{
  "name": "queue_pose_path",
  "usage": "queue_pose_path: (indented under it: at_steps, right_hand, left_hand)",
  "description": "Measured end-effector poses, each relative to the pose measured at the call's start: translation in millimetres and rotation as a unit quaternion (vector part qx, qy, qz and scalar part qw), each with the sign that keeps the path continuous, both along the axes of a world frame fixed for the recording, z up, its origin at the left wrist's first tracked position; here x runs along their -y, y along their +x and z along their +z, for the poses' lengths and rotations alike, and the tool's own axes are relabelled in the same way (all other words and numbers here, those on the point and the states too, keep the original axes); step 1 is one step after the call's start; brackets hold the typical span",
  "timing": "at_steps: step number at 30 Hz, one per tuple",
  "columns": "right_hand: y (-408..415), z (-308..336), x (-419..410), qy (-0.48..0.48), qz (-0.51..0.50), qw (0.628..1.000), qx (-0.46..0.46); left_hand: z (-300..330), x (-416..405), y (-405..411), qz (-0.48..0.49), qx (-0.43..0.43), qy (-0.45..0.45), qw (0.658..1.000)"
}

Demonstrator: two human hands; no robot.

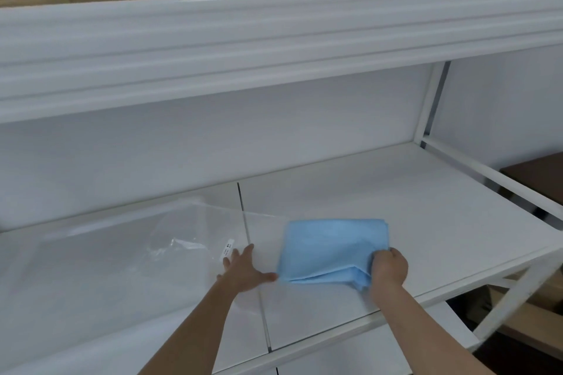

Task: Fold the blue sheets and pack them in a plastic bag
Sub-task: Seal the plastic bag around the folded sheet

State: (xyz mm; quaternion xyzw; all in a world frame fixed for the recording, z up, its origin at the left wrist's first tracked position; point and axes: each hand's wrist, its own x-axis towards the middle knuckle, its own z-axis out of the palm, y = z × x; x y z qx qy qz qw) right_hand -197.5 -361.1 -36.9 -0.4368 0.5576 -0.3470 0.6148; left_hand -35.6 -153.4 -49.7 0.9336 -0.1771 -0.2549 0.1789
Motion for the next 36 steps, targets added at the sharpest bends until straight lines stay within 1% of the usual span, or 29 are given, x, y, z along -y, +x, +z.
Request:
queue_pose_path:
  at_steps: [3,7,9,10,11,13,14,16,17,19,22,23,25,27,28,30,32,34,36]
  right_hand:
    - [4,7,0,0.015,-0.076,0.997,0.029]
    - [9,18,5,0.028,-0.167,0.982,0.082]
    - [10,23,11,0.025,-0.193,0.976,0.102]
    - [11,23,15,0.024,-0.19,0.974,0.119]
    - [11,22,17,0.031,-0.164,0.975,0.147]
    - [14,20,15,0.081,-0.044,0.975,0.204]
    - [14,18,11,0.114,0.025,0.973,0.2]
    - [15,10,-1,0.162,0.13,0.968,0.139]
    - [14,3,-8,0.175,0.16,0.964,0.116]
    - [14,-4,-20,0.184,0.192,0.958,0.104]
    - [16,-5,-31,0.161,0.25,0.951,0.081]
    - [16,-5,-33,0.156,0.266,0.949,0.071]
    - [18,-3,-38,0.136,0.288,0.947,0.047]
    - [19,-3,-41,0.1,0.295,0.95,0.02]
    - [19,-4,-43,0.081,0.296,0.952,0.008]
    - [20,-7,-46,0.043,0.304,0.951,-0.02]
    - [21,-10,-47,-0.006,0.319,0.946,-0.066]
    - [21,-12,-49,-0.069,0.34,0.929,-0.125]
    - [20,-13,-52,-0.114,0.358,0.913,-0.159]
  left_hand:
    - [-2,2,-2,-0.012,0.0,0.02,1.0]
    - [-2,0,0,-0.018,-0.005,0.026,1.0]
    - [-3,0,0,-0.015,-0.006,0.024,1.0]
    - [-3,1,0,-0.012,-0.005,0.022,1.0]
    - [-3,2,0,-0.007,-0.004,0.022,1.0]
    - [-3,3,-1,0.004,0.0,0.019,1.0]
    - [-2,4,-1,0.007,0.001,0.016,1.0]
    - [0,4,-2,0.008,-0.003,0.01,1.0]
    - [0,4,-2,0.01,-0.01,0.005,1.0]
    - [1,6,-2,0.008,-0.026,0.002,1.0]
    - [8,12,-4,0.01,-0.031,0.003,0.999]
    - [12,16,-5,0.002,-0.019,0.002,1.0]
    - [25,25,-6,0.008,0.0,-0.041,0.999]
    - [34,28,-2,0.057,-0.002,-0.1,0.993]
    - [35,26,0,0.08,0.008,-0.109,0.991]
    - [36,19,3,0.083,0.032,-0.074,0.993]
    - [31,12,2,0.047,0.048,-0.035,0.997]
    - [30,8,-3,0.0,0.068,-0.002,0.998]
    - [33,8,-4,-0.021,0.051,-0.023,0.998]
